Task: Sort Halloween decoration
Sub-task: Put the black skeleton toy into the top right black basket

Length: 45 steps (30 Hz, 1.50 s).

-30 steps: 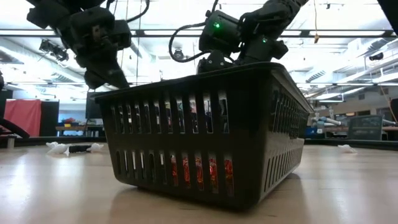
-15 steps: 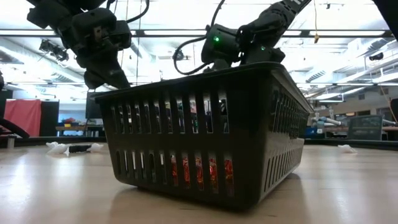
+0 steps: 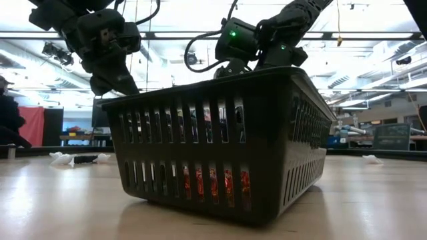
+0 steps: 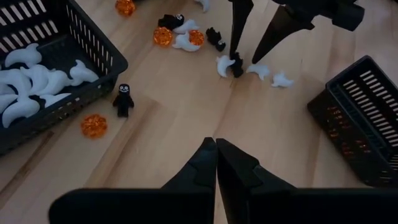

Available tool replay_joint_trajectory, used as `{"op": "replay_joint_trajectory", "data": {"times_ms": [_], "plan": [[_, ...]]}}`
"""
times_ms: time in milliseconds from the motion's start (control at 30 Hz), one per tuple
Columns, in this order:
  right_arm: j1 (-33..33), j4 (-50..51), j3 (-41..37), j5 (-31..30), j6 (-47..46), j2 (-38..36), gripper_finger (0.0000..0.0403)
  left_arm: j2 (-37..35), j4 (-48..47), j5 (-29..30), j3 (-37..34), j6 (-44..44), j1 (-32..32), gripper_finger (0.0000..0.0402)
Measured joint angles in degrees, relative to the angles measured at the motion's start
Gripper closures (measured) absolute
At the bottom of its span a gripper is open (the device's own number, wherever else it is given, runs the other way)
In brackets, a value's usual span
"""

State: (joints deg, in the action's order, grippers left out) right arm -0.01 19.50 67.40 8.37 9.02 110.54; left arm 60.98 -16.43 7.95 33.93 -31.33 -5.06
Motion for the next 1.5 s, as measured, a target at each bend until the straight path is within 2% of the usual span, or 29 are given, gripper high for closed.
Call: {"op": "replay_joint_trajectory", "data": {"times_ms": [233, 400, 533, 667, 800, 1133, 1500], "plan": [[-0.61, -2.61, 0.0, -0.03, 1.19, 0.0, 0.0247, 0.01, 0.02, 0.01, 0.02, -0.04, 0.0, 0.0381], [-0.31, -7.65, -3.38, -0.36, 0.19, 0.0, 0.0247, 0.01, 0.04, 0.01, 0.02, -0.4, 0.0, 0.0381], [0.38, -8.57, -4.91, -3.86, -0.31, -0.03, 0.0247, 0.04, 0.07, 0.01, 0.02, -0.59, 0.0, 0.0381], [0.37, -8.9, -5.16, -4.09, -0.3, -0.09, 0.0251, 0.04, 0.09, 0.11, 0.02, -0.57, 0.0, 0.0381], [0.37, -10.84, -5.33, -4.31, -0.29, -0.05, 0.027, 0.03, 0.09, 0.61, 0.04, -0.61, 0.0, 0.0381], [0.35, -10.53, -5.31, -4.27, -1.67, -0.02, 0.035, 0.04, 0.11, 0.8, 0.09, -1.16, 0.0, 0.0381], [0.24, -8.32, -3.0, -3.85, -6.03, 0.02, 0.0361, 0.03, 0.11, 0.78, 0.09, -1.05, 0.0, 0.0381]]}}
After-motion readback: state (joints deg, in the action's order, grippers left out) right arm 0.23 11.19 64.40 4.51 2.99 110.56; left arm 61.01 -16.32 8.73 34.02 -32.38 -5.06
